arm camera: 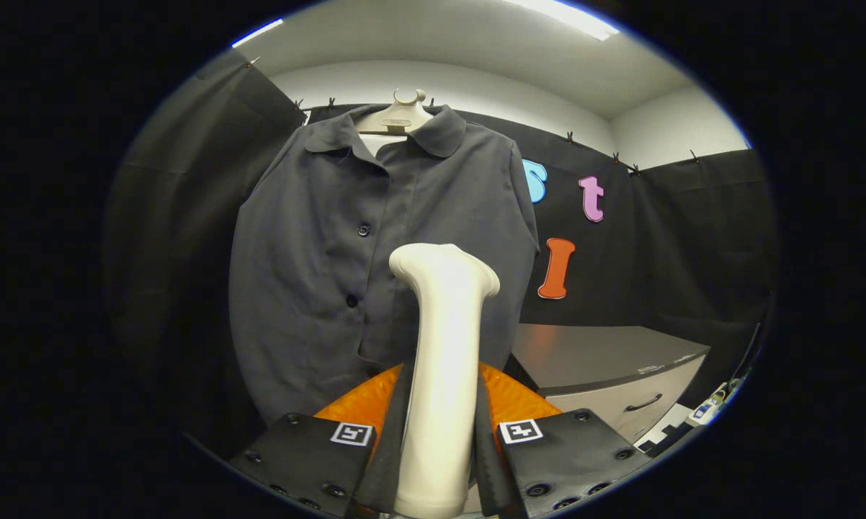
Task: Iron the clothes twice with a garment steamer, once on the left side and once on the right side.
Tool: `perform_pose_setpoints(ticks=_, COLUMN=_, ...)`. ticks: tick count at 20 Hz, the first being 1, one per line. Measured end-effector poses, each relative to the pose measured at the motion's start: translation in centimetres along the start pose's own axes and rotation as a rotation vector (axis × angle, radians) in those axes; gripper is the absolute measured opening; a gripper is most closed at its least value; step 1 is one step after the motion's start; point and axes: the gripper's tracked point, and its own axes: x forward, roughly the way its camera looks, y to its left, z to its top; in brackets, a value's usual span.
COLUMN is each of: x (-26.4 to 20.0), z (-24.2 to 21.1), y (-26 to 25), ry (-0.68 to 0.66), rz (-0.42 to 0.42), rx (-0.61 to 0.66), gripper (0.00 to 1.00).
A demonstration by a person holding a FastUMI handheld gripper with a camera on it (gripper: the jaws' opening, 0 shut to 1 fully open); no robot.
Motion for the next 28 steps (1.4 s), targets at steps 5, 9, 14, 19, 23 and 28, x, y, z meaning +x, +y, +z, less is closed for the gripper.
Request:
perform_pose_setpoints(ticks=5, x=-0.5, z=-3.7, y=0.8, ry=0.074, rz=0.019, rx=0.007, gripper=0.50)
perform_pose_setpoints(ticks=9, x=-1.4, z=-6.5, y=1.0, ry=0.127, rz=0.023, rx=0.010, gripper=0.50)
perform_pose_setpoints(ticks=14, x=-2.0, z=-10.1, y=0.8, ry=0.199, rz=0.017, rx=0.016, gripper=0.50)
perform_pose_setpoints(ticks=19, x=-2.9, z=-13.3, y=0.5, ry=0.279, rz=0.017, rx=0.074, gripper=0.49)
perform_pose_setpoints(ticks=23, x=-3.4, z=-14.6, y=0.9, ry=0.302, rz=0.051, rx=0.097, gripper=0.46)
perform_pose_setpoints(ticks=28, x=-4.3, z=-15.0, y=1.4, ry=0.294, rz=0.055, rx=0.085, gripper=0.46)
